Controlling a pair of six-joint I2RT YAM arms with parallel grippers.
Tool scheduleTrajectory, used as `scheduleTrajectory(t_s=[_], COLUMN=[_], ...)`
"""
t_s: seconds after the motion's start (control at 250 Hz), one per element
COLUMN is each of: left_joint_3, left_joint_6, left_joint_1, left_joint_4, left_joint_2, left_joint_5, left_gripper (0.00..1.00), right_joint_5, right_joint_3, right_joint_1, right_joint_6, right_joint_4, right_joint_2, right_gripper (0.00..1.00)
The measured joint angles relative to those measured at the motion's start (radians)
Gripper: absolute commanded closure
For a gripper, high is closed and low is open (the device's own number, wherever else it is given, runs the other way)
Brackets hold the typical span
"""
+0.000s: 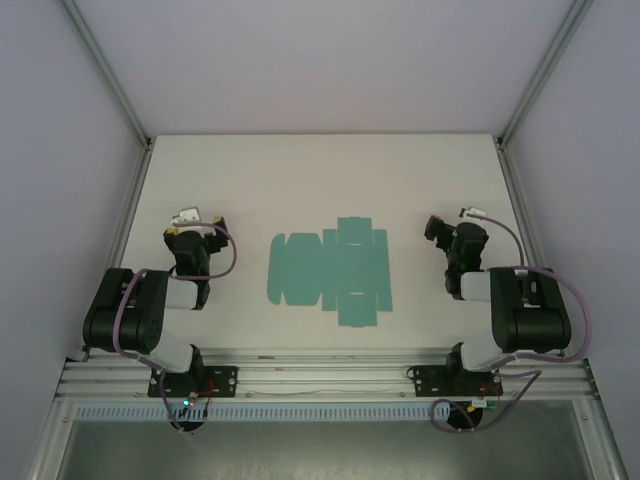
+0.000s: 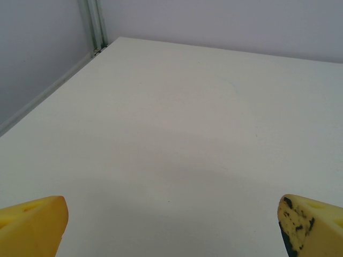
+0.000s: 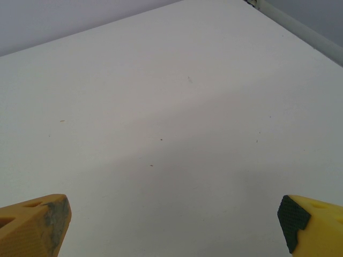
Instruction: Assemble paper box
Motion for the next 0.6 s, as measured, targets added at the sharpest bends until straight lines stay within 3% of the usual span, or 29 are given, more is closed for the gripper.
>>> scheduleTrajectory(t_s=[0.404, 0.6], left_joint_3=[0.003, 0.101], left_joint_6=[0.0, 0.0], left_joint_1=[0.0, 0.0], left_joint_4=[-0.007, -0.267], left_joint_2=[0.0, -0.143], left_joint_5=[0.0, 0.012], left_gripper=[0.0, 0.0], right_joint_5=[0.0, 0.008], right_joint_3=[0.0, 0.049], right_joint_1=[0.0, 0.0], right_joint_6=[0.0, 0.003], right_joint_4=[0.0, -0.138], right_joint_2=[0.0, -0.069], right_gripper=[0.0, 0.0])
